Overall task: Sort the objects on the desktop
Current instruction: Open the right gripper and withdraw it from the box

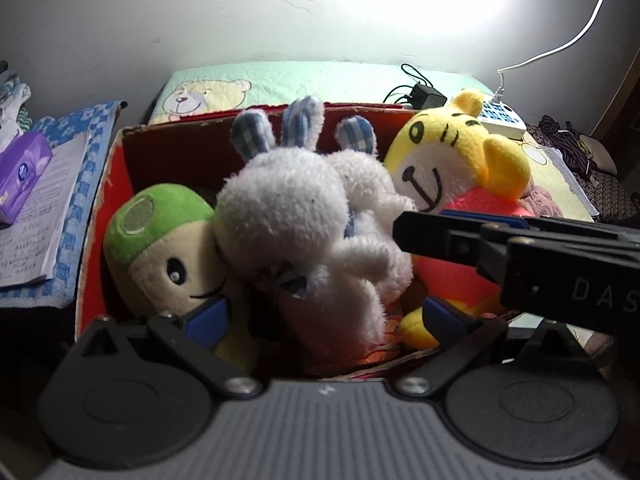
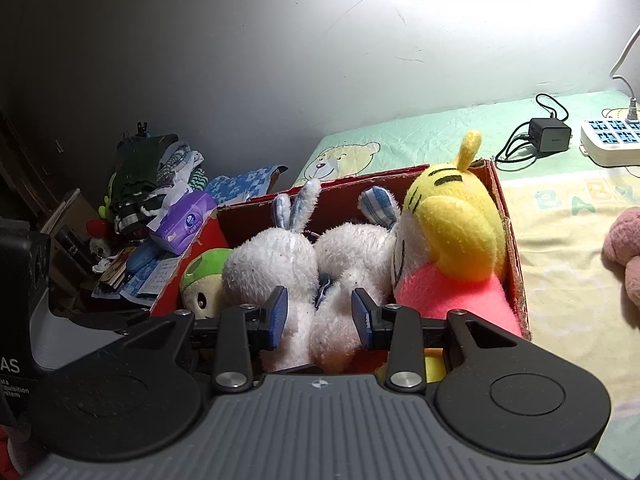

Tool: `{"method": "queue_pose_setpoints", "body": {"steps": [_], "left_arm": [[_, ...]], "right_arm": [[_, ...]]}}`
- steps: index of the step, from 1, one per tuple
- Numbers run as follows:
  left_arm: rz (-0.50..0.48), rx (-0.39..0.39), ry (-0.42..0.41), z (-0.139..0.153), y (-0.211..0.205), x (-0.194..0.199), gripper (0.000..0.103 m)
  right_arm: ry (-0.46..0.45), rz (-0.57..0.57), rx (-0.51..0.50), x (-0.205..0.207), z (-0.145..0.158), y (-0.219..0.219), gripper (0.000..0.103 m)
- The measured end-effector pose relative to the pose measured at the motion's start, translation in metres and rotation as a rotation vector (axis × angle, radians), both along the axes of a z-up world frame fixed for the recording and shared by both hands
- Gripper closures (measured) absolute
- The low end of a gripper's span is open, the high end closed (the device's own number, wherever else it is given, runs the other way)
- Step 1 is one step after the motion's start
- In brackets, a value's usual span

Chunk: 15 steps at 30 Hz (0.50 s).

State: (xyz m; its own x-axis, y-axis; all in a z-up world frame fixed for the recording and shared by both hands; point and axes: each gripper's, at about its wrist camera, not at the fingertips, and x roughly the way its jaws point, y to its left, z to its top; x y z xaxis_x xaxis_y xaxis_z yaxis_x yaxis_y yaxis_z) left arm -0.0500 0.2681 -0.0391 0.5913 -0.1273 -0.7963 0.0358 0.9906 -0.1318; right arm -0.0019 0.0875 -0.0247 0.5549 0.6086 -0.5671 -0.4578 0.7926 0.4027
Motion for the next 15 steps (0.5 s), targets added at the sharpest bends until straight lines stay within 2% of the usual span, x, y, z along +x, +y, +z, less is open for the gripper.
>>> {"method": "queue_pose_setpoints", "body": {"steps": [15], "left_arm": [[0.009, 0.029, -0.017, 0.013, -0.005, -0.004, 0.001]], "right_arm": [[0.000, -0.038, 0.033, -0.004, 0.002, -0.009, 0.065]]}}
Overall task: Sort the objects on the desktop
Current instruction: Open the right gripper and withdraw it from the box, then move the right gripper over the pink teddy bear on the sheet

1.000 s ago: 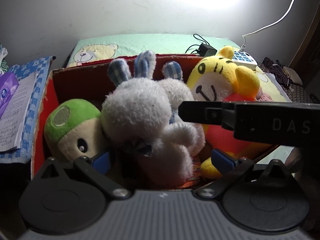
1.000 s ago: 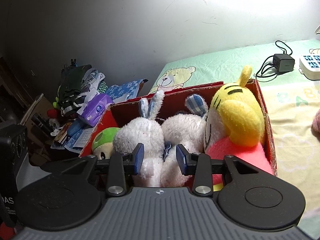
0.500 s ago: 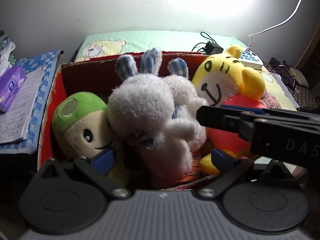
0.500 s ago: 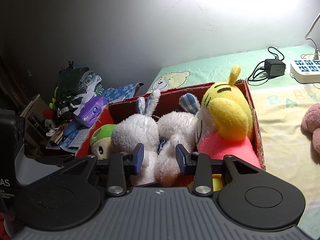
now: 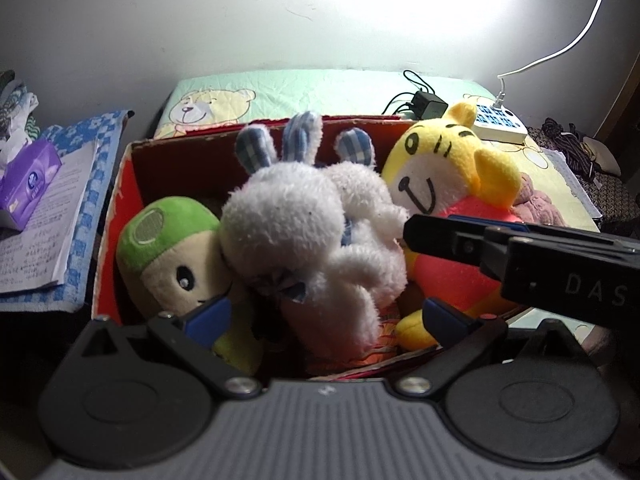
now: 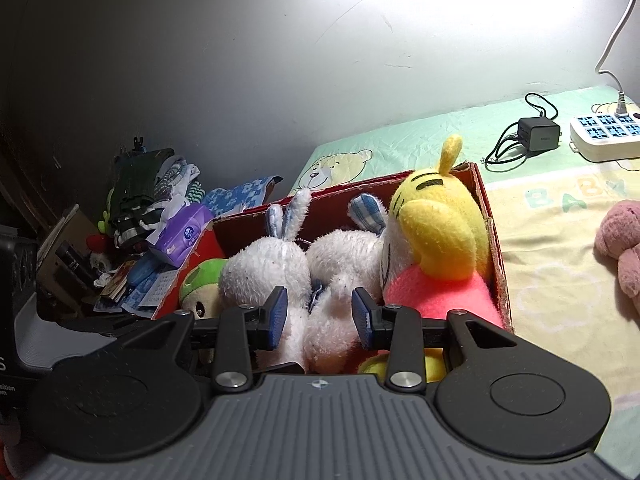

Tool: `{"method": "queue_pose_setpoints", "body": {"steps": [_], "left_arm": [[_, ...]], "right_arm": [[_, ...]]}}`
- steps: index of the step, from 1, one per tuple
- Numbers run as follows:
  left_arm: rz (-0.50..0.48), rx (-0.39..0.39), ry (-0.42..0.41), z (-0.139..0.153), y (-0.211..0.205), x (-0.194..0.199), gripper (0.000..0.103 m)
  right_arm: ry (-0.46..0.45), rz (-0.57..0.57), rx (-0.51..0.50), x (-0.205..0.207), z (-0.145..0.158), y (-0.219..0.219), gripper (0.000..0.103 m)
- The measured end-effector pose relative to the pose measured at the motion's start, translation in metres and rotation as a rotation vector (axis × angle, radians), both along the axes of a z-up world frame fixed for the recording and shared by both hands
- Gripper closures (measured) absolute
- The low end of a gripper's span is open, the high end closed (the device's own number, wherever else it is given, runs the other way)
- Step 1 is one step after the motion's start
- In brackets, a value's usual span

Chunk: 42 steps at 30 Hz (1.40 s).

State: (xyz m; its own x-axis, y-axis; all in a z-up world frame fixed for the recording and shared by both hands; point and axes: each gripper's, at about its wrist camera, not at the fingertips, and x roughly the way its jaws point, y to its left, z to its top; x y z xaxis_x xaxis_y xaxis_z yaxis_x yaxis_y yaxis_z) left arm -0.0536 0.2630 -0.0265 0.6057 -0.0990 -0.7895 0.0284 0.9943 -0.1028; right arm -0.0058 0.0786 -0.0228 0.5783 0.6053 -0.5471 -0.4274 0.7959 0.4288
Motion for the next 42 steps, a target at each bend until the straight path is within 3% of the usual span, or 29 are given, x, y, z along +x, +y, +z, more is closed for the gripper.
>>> {"method": "queue_pose_setpoints", "body": {"steps": [12, 20, 25, 31, 42], "left_arm": [[0.047, 0.074, -0.003, -0.001, -0.004, -0.002, 0.001], [0.145, 0.161, 0.005, 0.002, -0.013, -0.006, 0.001], [0.221, 0.163, -0.026, 0.020, -0.023, -0.018, 0.001], [0.235, 0.198, -0.115, 0.047, -0.062, -0.023, 0.001], [0.172, 0.183, -0.182, 0.061, -0.152, -0.020, 0.001]], "right_arm": [[-0.007, -0.005, 0.057, -0.005, 0.000, -0.016, 0.064], [-0.009, 0.059, 0.129, -0.006, 0.001, -0.035, 0.063], [-0.026, 0.115, 0.204, -0.008, 0.007, -0.061, 0.060], [-0.035, 0.143, 0.271, -0.009, 0.012, -0.106, 0.059], [-0.001, 0.137, 0.345, -0.001, 0.004, -0.186, 0.057]]}}
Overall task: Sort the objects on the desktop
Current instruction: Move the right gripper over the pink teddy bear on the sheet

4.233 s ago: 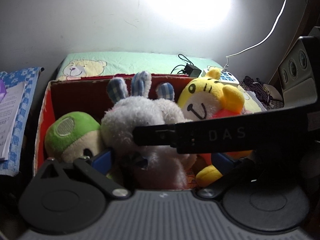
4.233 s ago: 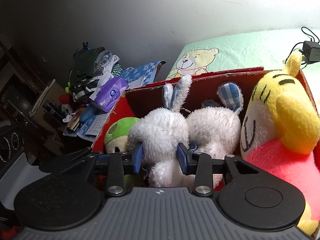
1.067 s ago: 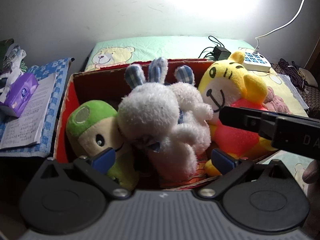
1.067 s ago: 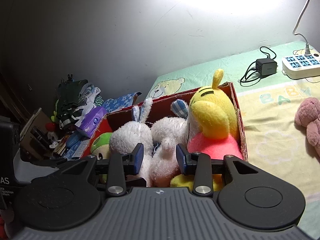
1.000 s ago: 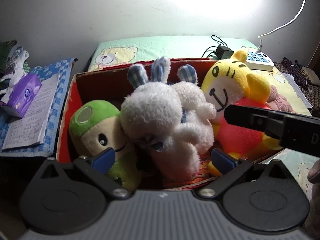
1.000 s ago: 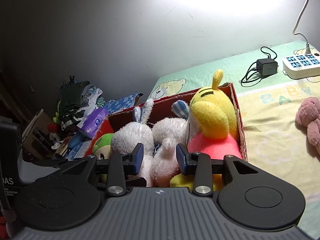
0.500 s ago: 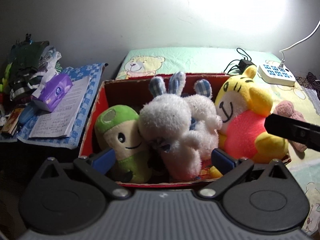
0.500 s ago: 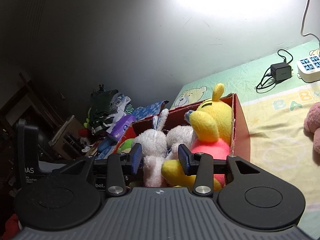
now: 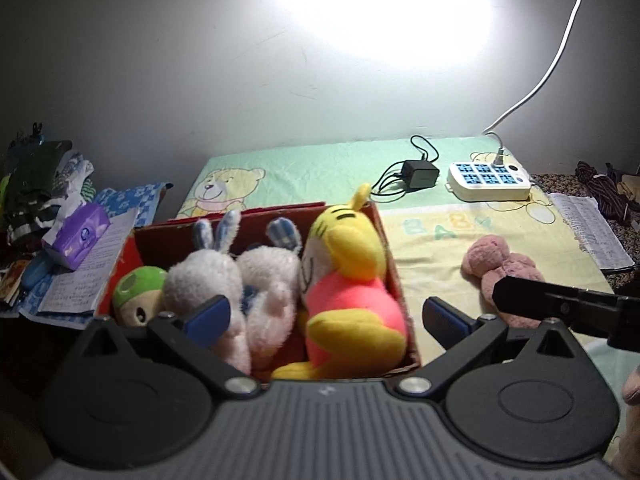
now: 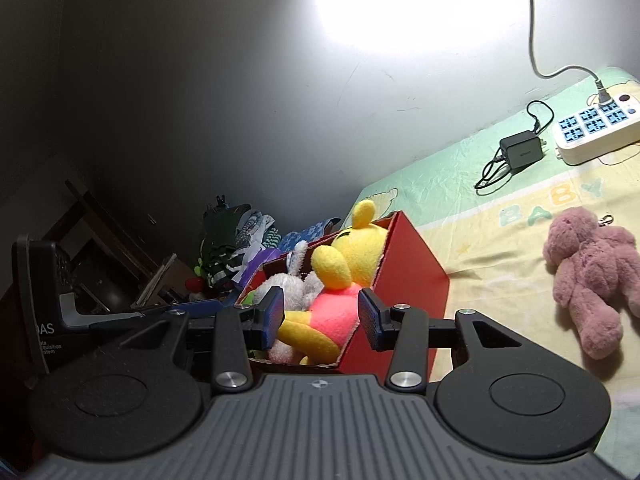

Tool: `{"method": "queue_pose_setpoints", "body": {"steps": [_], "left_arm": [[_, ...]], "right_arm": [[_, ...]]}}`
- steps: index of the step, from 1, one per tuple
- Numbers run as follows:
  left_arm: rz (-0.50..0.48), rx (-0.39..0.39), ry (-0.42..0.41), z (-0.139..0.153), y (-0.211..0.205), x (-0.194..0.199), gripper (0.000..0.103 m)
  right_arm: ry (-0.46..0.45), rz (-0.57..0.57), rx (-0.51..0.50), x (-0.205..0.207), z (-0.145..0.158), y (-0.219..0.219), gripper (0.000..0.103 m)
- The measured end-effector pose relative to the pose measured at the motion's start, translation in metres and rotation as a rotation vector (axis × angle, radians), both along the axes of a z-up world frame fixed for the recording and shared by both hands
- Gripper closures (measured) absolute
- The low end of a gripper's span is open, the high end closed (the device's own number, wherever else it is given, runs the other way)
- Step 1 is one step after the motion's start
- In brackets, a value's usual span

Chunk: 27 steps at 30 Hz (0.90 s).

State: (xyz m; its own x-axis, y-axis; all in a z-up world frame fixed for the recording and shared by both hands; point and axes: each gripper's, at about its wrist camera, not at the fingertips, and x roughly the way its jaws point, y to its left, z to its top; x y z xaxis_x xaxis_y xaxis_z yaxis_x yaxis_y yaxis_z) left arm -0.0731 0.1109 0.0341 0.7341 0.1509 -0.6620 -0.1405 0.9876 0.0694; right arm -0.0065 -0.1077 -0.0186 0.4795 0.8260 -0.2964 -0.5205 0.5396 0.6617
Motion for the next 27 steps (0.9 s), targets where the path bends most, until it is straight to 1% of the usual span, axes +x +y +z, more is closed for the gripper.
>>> {"method": "queue_pose_setpoints", "body": {"steps": [6, 12, 17, 22, 27], "left_arm": [[-0.045, 0.012, 0.003, -0.004, -0.049, 0.007, 0.001], [-0.100, 0.010, 0.051, -0.014, -0.093, 0.022, 0.001], [-0.164, 0.009, 0.112, -0.030, -0.127, 0.032, 0.001], [-0.194, -0.002, 0.150, -0.044, -0.146, 0.042, 0.001], [-0.196, -0.030, 0.180, -0.053, -0.153, 0.050, 0.001]], "right_arm": [[0.052, -0.049, 0.014, 0.010, -0.009, -0.045, 0.057], [0.073, -0.096, -0.003, 0.012, -0.016, -0.081, 0.057], [0.105, -0.133, -0.026, 0.013, -0.025, -0.104, 0.057], [0.139, -0.164, -0.053, 0.016, -0.035, -0.119, 0.057], [0.168, -0.172, -0.070, 0.021, -0.043, -0.130, 0.057]]}}
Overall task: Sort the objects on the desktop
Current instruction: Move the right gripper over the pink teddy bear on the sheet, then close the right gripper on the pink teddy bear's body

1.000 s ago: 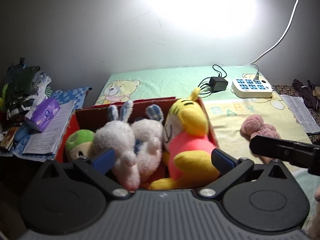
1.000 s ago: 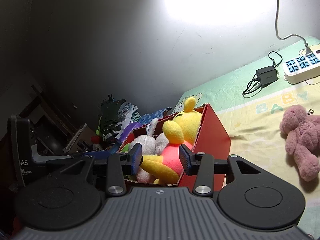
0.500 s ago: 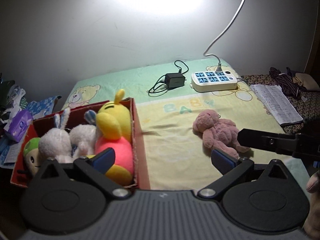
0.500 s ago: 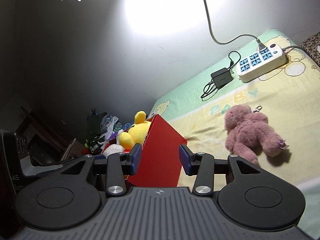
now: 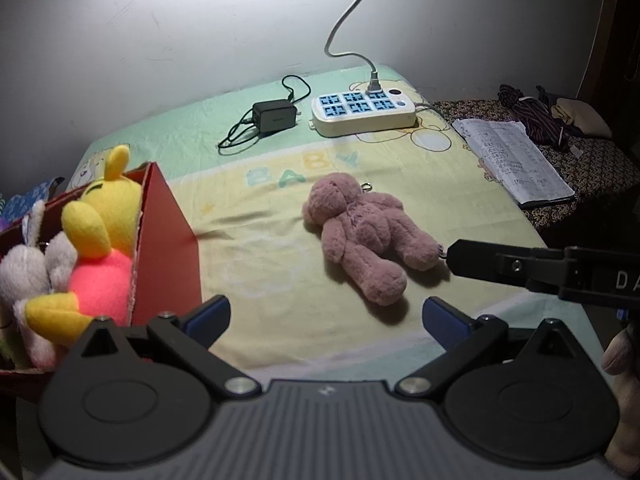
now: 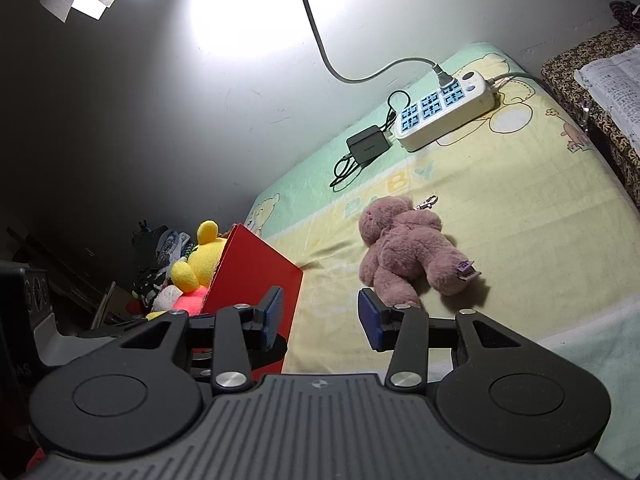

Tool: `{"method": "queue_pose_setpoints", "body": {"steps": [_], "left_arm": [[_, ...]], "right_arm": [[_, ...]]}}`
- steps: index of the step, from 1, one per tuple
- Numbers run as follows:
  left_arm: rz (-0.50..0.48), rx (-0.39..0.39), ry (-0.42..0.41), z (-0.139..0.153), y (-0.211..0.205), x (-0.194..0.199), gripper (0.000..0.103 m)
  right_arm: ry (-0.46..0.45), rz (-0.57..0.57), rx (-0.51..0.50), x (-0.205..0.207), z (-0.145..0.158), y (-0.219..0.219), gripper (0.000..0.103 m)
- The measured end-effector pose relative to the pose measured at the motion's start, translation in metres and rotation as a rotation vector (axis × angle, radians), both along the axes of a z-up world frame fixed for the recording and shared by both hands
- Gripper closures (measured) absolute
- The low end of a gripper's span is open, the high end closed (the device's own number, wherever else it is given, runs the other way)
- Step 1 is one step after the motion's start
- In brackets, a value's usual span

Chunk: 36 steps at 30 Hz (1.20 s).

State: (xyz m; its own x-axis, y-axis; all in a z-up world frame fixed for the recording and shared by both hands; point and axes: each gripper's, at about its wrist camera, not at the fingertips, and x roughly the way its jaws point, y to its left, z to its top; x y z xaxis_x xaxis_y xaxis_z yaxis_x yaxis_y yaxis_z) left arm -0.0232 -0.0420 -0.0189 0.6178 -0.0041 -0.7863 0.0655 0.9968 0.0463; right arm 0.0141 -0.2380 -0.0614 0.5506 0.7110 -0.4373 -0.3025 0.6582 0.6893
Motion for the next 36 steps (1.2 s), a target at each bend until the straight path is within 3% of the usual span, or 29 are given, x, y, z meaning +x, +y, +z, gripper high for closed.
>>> {"method": "queue_pose_setpoints", "body": {"steps": [10, 17, 26, 30, 36], "left_arm": [[0.013, -0.042, 0.097, -0.028, -0.005, 0.019, 0.001], [0.031, -0.164, 0.200, -0.056, 0.004, 0.038, 0.001], [0.098, -0.303, 0.213, -0.074, 0.021, 0.075, 0.001], [0.108, -0.277, 0.159, -0.079, 0.018, 0.092, 0.001], [0.102, -0.295, 0.154, -0.088, 0.017, 0.111, 0.002]], "right_arm": [[0.048, 0.010, -0.018, 0.013, -0.015, -0.006, 0.056], [0.100, -0.038, -0.038, 0.034, -0.034, -0.017, 0.056], [0.172, -0.100, -0.062, 0.072, -0.059, -0.024, 0.056], [0.183, -0.086, -0.034, 0.091, -0.065, -0.021, 0.056], [0.205, -0.086, 0.008, 0.119, -0.076, -0.016, 0.053]]}}
